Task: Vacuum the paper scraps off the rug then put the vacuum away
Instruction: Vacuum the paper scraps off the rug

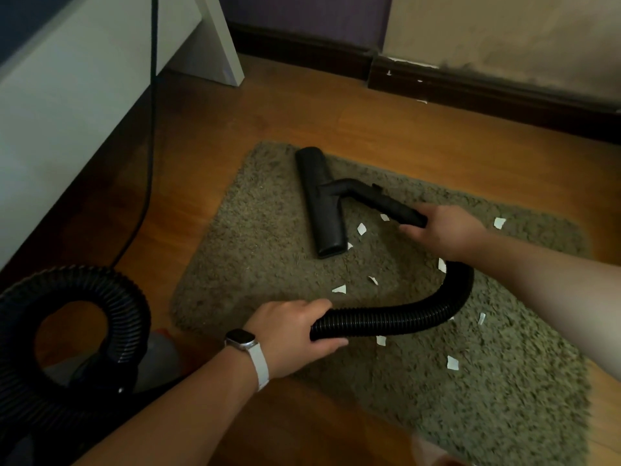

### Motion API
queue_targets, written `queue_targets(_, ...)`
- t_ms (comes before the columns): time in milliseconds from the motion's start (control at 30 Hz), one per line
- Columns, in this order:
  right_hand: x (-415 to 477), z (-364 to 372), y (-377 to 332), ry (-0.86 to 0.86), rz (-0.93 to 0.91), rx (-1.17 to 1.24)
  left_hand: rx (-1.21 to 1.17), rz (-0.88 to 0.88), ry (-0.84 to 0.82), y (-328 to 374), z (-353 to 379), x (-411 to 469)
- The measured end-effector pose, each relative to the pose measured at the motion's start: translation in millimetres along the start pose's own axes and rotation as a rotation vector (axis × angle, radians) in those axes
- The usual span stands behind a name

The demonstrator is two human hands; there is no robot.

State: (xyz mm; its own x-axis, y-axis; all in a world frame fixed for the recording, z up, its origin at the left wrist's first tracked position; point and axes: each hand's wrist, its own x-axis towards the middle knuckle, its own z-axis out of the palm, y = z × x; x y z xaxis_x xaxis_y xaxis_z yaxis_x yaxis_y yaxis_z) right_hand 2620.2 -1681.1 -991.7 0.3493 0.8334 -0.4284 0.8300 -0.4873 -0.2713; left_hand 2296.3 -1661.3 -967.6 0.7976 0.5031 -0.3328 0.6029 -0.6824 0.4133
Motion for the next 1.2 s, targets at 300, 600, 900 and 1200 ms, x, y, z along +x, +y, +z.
queue_targets(300,19.1,-1.7,-48.2,-0.054,-0.187,-0.163,0.019,0.001,-0.035,-7.9,-3.2,-8.8)
queue_targets(600,7.1,-4.4,-9.4,-0.01,-0.072,0.017,-0.001,0.002,0.004,-5.1,-4.3,-5.0)
queue_targets(900,-19.7,-15.3,30.3,0.034,0.081,0.184,-0.003,0.05,0.043,11.5,-8.4,10.5)
queue_targets(1200,-66.5,-23.9,92.1,0.031,0.204,0.189,0.017,0.155,-0.026,50.8,2.8,45.9)
